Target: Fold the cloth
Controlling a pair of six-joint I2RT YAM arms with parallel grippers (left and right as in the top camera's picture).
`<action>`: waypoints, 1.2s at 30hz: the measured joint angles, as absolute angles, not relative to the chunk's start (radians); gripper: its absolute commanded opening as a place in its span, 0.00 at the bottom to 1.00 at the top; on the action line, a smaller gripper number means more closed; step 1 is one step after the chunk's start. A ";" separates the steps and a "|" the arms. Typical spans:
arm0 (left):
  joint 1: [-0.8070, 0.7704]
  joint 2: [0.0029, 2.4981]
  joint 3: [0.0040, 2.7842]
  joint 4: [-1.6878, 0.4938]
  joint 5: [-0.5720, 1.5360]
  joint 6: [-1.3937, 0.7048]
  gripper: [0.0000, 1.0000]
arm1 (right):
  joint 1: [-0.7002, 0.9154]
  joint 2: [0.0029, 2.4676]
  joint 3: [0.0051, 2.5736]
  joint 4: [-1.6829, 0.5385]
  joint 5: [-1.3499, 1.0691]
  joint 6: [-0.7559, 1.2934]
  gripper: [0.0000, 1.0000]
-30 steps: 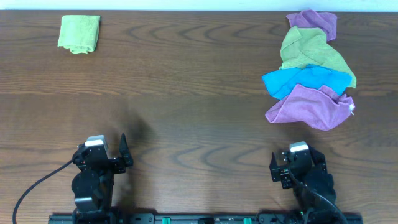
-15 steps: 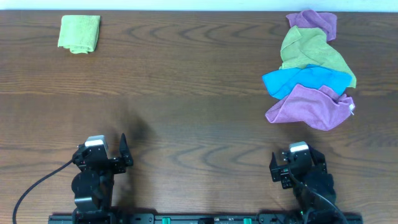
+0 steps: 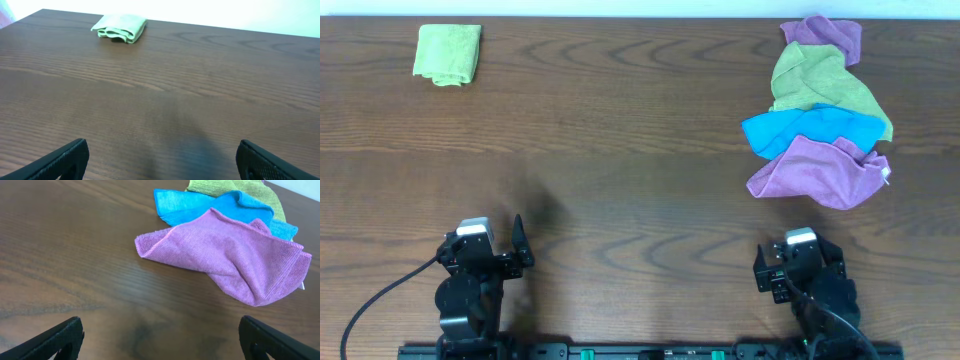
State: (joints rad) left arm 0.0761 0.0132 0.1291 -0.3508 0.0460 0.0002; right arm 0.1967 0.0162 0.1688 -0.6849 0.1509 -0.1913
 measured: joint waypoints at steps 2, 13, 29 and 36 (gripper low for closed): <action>0.076 0.013 0.129 -0.351 0.046 0.000 0.95 | 0.197 0.017 0.167 -0.631 0.150 -0.192 0.99; 0.076 0.013 0.128 -0.344 0.046 0.000 0.95 | 0.192 0.063 0.168 -0.091 0.210 0.017 0.99; 0.076 0.014 0.127 -0.342 0.047 0.000 0.95 | -0.115 0.989 0.662 -0.375 0.273 0.172 0.99; 0.076 0.014 0.127 -0.341 0.046 0.000 0.95 | -0.186 1.291 0.781 -0.437 0.273 0.192 0.93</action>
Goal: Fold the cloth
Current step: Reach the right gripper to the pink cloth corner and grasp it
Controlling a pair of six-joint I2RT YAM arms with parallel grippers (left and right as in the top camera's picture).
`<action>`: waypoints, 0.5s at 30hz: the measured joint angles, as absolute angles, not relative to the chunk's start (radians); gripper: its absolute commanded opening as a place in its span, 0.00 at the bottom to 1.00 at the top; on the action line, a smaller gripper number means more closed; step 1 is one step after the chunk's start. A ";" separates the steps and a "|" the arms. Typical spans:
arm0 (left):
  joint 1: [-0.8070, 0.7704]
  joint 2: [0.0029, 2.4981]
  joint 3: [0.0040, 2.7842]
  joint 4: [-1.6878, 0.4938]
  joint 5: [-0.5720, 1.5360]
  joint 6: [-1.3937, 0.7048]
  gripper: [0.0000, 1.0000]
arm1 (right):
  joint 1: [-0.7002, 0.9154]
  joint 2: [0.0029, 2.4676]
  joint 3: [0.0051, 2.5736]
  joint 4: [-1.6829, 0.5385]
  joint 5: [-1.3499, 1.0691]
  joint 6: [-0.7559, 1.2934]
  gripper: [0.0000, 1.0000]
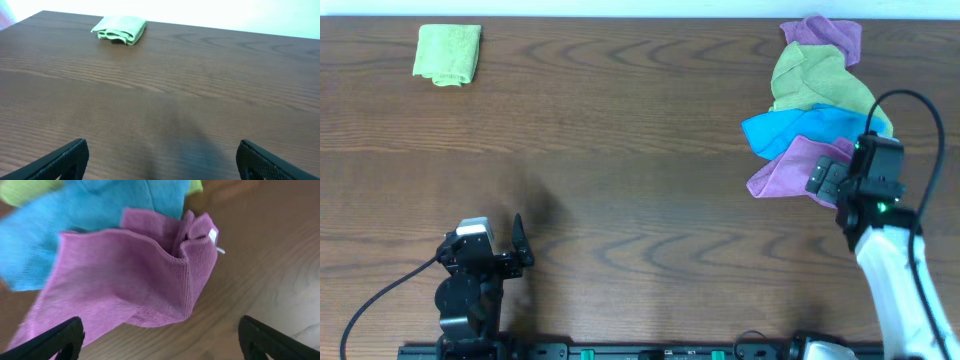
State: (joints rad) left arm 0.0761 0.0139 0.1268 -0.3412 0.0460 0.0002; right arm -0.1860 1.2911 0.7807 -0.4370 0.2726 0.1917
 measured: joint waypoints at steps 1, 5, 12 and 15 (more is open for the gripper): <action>0.076 0.014 0.127 -0.341 0.046 0.000 0.95 | -0.195 1.318 0.785 -0.433 0.273 0.193 0.92; 0.076 0.014 0.127 -0.341 0.046 0.000 0.95 | -0.241 1.415 0.787 -0.400 0.273 0.199 0.86; 0.076 0.014 0.127 -0.341 0.046 0.000 0.95 | -0.283 1.486 0.787 -0.327 0.273 0.205 0.01; 0.076 0.014 0.127 -0.341 0.046 0.000 0.95 | -0.283 1.486 0.787 -0.298 0.263 0.220 0.01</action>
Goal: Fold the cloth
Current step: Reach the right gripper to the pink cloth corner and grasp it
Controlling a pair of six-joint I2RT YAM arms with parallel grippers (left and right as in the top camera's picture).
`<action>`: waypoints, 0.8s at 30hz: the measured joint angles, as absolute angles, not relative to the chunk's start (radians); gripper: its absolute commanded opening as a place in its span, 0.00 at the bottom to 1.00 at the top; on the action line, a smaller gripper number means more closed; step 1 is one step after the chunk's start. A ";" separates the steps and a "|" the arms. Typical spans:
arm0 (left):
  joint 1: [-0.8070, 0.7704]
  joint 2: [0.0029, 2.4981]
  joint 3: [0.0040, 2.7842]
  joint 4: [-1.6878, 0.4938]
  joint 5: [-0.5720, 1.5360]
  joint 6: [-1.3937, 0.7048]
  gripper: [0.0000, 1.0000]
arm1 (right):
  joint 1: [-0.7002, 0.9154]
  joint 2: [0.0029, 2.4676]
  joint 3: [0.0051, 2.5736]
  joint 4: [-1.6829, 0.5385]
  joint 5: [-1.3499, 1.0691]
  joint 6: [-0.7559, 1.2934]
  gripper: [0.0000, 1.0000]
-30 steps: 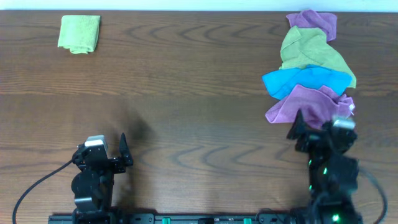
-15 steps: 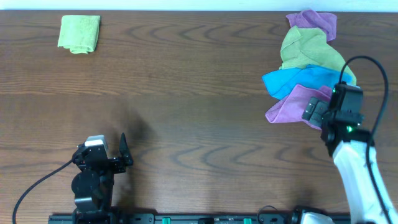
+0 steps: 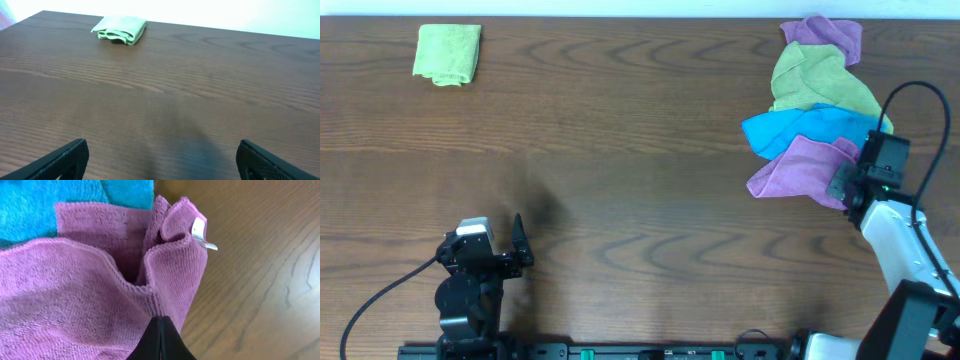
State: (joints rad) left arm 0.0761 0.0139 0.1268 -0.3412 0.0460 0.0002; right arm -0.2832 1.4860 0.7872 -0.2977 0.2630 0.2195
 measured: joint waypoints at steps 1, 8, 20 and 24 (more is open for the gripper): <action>0.076 0.014 0.127 -0.341 0.046 0.000 0.95 | -0.283 1.486 0.790 -0.296 0.251 0.221 0.01; 0.076 0.014 0.127 -0.341 0.046 0.000 0.95 | -0.279 1.486 0.930 -0.399 0.163 0.218 0.34; 0.076 0.014 0.127 -0.341 0.046 0.000 0.95 | -0.288 1.558 1.030 -0.561 0.181 0.140 0.41; 0.076 0.014 0.127 -0.341 0.046 0.000 0.95 | -0.288 1.662 1.029 -0.553 0.184 0.135 0.26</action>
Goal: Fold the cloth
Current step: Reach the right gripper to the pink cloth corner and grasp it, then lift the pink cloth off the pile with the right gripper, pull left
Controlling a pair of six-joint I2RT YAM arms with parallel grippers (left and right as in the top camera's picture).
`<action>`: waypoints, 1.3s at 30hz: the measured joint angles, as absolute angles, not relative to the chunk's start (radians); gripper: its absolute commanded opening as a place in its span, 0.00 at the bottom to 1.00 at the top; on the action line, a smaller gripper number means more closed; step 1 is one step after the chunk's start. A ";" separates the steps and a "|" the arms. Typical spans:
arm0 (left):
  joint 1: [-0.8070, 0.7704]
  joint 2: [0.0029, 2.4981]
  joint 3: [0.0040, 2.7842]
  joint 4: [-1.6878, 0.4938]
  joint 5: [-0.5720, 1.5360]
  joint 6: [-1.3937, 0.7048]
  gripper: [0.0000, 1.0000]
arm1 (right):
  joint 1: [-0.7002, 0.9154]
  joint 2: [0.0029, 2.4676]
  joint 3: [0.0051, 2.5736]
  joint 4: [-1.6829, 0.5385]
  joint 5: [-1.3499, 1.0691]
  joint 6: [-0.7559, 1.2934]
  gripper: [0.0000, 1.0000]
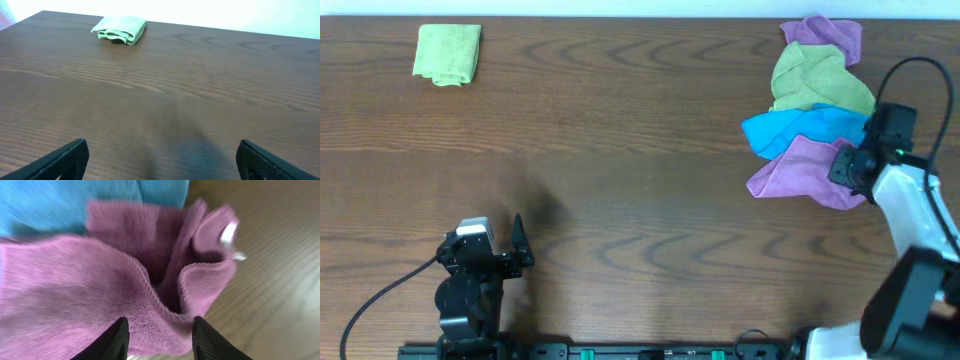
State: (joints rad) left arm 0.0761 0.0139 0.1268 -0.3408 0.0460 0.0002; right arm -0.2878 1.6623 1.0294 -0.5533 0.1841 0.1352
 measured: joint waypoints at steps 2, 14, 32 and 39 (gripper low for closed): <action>0.076 0.014 0.127 -0.341 0.046 0.000 0.95 | -0.288 1.708 1.029 -0.529 0.196 0.130 0.01; 0.076 0.014 0.127 -0.341 0.046 0.000 0.95 | -0.269 1.672 1.129 -0.664 0.187 0.130 0.01; 0.076 0.014 0.127 -0.341 0.046 0.000 0.95 | 0.371 1.548 1.475 -0.386 -0.082 0.123 0.01; 0.076 0.014 0.126 -0.340 0.046 0.000 0.95 | 0.337 1.597 1.475 -0.831 0.155 0.202 0.97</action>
State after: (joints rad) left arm 0.0761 0.0139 0.1265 -0.3401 0.0460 0.0002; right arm 0.3374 1.5974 1.4754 -0.8307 0.1555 0.2024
